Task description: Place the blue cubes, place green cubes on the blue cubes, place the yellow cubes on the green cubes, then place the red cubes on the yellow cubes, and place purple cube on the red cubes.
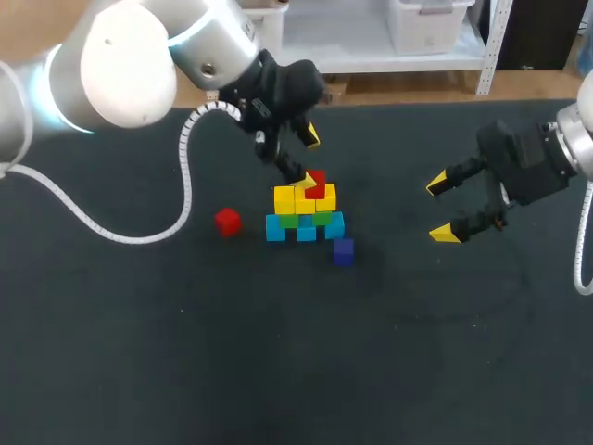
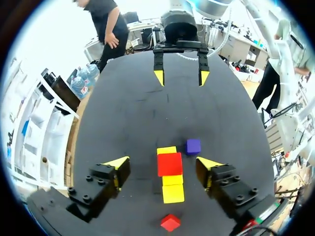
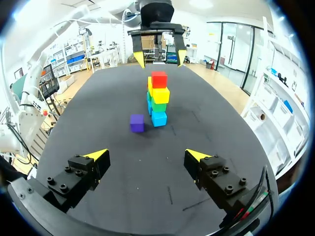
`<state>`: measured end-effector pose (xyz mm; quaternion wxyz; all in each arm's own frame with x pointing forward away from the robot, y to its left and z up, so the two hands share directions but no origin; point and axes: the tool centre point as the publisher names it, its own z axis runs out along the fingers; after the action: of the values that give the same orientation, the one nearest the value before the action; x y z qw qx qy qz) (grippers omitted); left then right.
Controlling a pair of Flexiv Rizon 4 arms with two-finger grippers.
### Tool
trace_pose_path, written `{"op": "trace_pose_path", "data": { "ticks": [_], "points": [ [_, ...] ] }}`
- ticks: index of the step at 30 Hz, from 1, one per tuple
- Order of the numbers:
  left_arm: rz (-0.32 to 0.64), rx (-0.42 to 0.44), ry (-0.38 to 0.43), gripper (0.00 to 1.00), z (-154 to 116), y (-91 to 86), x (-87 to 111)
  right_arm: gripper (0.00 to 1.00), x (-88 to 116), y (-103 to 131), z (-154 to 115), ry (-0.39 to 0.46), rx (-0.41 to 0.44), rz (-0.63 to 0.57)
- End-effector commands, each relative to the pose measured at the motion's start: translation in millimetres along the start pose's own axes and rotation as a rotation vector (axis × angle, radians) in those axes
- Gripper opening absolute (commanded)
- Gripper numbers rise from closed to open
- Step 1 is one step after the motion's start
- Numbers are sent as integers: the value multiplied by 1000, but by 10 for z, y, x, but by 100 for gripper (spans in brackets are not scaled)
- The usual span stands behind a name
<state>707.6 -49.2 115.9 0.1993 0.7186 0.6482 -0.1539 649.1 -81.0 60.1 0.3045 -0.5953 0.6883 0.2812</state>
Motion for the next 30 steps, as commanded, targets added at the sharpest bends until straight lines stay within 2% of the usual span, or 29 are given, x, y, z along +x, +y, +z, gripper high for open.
{"op": "trace_pose_path", "data": {
  "ticks": [1, 7, 12, 16, 23, 30],
  "points": [
    [-10, -48, 4, 100, -287, -142, 116, 100, 5, -7, 8, -3, -1, -1],
    [-5, -99, 16, 100, -554, -238, 388, 100, 5, -7, 8, -3, -1, -1],
    [95, -33, 68, 100, -631, -292, 621, 100, 5, -7, 8, -3, -1, -1],
    [154, 10, 77, 100, -686, -299, 817, 100, 5, -7, 8, -3, -1, -1],
    [284, 147, 106, 100, -491, -266, 1085, 100, 5, -7, 8, -3, -1, -1],
    [366, 220, 116, 100, -269, -220, 1198, 100, 5, -7, 8, -3, -1, -1]
  ]
}}
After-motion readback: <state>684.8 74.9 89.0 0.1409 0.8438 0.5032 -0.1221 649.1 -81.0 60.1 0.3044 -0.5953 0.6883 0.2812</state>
